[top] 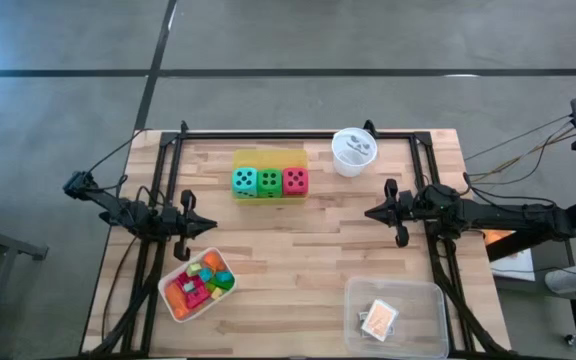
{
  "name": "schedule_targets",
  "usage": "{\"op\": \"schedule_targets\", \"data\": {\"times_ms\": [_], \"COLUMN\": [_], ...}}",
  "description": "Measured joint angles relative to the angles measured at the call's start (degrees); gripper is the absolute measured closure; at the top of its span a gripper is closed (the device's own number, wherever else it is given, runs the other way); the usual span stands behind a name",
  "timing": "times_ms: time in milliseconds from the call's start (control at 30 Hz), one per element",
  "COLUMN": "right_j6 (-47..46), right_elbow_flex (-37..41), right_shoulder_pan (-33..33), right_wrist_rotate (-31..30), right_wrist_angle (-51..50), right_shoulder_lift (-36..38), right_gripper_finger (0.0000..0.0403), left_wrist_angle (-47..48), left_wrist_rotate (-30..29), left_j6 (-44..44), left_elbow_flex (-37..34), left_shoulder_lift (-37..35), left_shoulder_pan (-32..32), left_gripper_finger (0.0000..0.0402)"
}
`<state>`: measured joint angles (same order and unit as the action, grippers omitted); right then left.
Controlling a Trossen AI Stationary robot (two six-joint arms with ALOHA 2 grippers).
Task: Pick & Place Toys
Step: Return to Home Position
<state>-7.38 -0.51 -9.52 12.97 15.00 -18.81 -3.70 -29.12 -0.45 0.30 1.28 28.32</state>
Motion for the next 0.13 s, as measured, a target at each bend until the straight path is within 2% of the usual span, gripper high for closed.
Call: {"op": "schedule_targets", "data": {"times_ms": [133], "right_j6": [0.0], "right_elbow_flex": [0.0], "right_shoulder_pan": [0.0], "right_wrist_rotate": [0.0], "right_wrist_angle": [0.0], "right_shoulder_lift": [0.0], "right_gripper_finger": [0.0388], "left_wrist_angle": [0.0], "left_wrist_rotate": [0.0], "left_j6": [0.0], "left_elbow_flex": [0.0], "left_shoulder_lift": [0.0], "left_shoulder_pan": [0.0], "left_gripper_finger": [0.0388]}}
